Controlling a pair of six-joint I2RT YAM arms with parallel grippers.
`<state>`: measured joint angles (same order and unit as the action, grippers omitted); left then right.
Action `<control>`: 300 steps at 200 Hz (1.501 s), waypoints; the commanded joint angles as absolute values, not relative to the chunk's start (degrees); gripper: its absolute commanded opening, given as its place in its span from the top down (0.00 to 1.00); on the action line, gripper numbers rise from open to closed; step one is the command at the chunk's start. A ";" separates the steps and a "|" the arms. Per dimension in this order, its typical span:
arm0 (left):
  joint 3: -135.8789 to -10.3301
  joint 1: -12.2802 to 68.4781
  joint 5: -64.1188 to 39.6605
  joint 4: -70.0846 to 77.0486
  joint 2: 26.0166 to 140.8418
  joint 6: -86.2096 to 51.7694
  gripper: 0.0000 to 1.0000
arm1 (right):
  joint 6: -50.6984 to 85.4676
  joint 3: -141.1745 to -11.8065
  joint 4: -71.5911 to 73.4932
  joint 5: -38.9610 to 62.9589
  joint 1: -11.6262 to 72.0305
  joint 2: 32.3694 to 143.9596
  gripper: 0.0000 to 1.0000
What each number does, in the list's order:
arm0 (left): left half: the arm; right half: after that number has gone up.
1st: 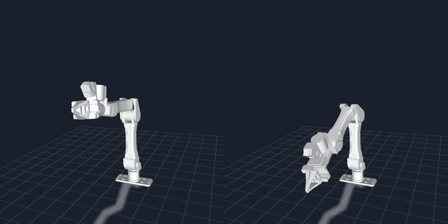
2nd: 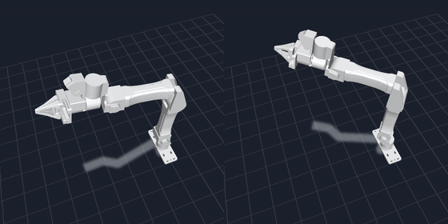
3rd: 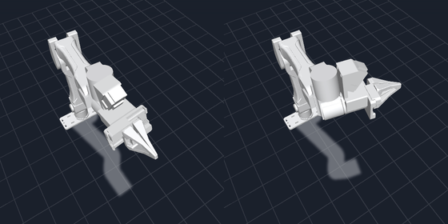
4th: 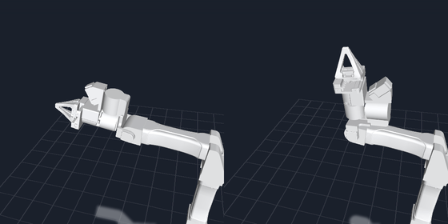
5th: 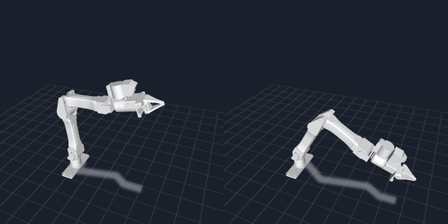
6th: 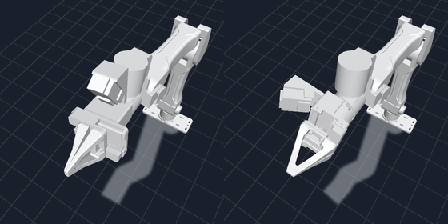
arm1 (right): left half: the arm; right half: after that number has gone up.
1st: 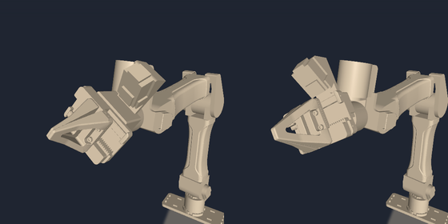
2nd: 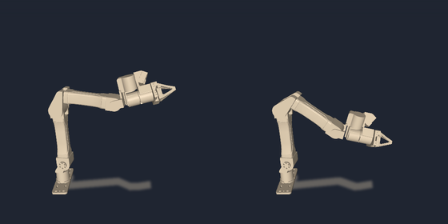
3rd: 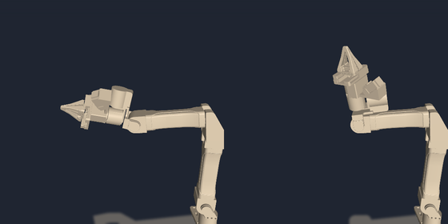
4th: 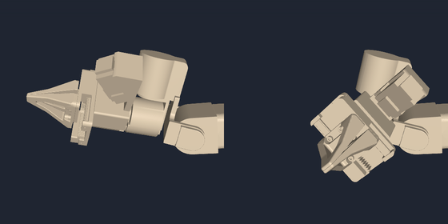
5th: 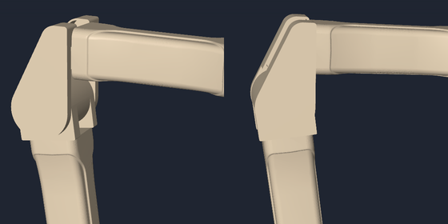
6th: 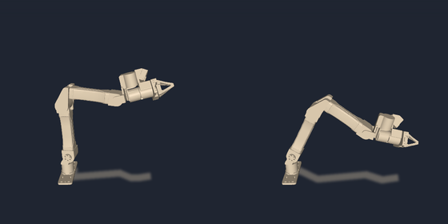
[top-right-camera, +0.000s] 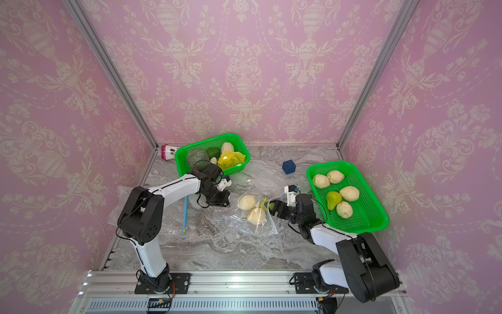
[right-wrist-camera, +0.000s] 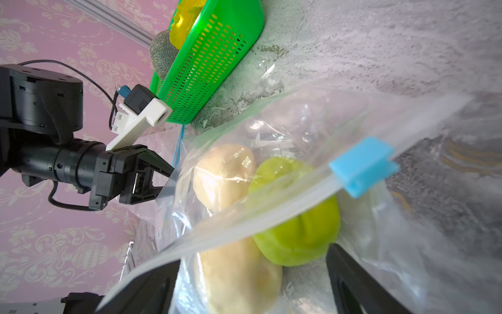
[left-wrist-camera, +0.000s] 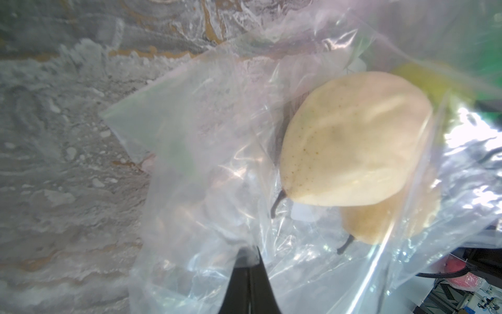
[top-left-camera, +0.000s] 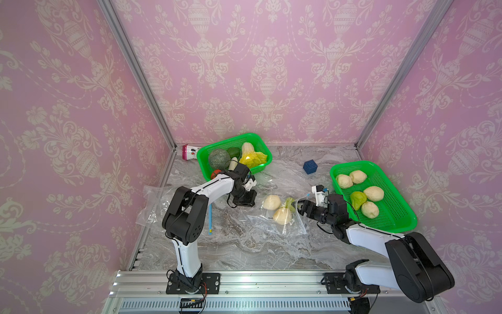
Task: Open the zip-top bag and take out the pear
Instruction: Pick up the pear from the zipper food storage bag.
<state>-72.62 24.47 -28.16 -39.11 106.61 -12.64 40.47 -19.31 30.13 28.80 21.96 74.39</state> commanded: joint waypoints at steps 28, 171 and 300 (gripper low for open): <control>-74.09 24.08 -27.69 -41.06 108.02 -11.16 1.00 | 37.13 -25.18 25.36 18.91 25.67 78.45 0.12; -74.27 24.08 -27.09 -41.53 107.67 -10.56 1.00 | 36.12 -34.77 17.51 8.60 29.70 91.24 0.24; -74.44 24.08 -25.25 -41.97 107.93 -10.98 1.00 | 27.47 -34.95 -9.45 12.44 9.09 56.87 0.41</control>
<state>-73.36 24.47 -26.39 -40.45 107.04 -12.45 31.22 -34.28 -2.20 10.83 16.47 62.46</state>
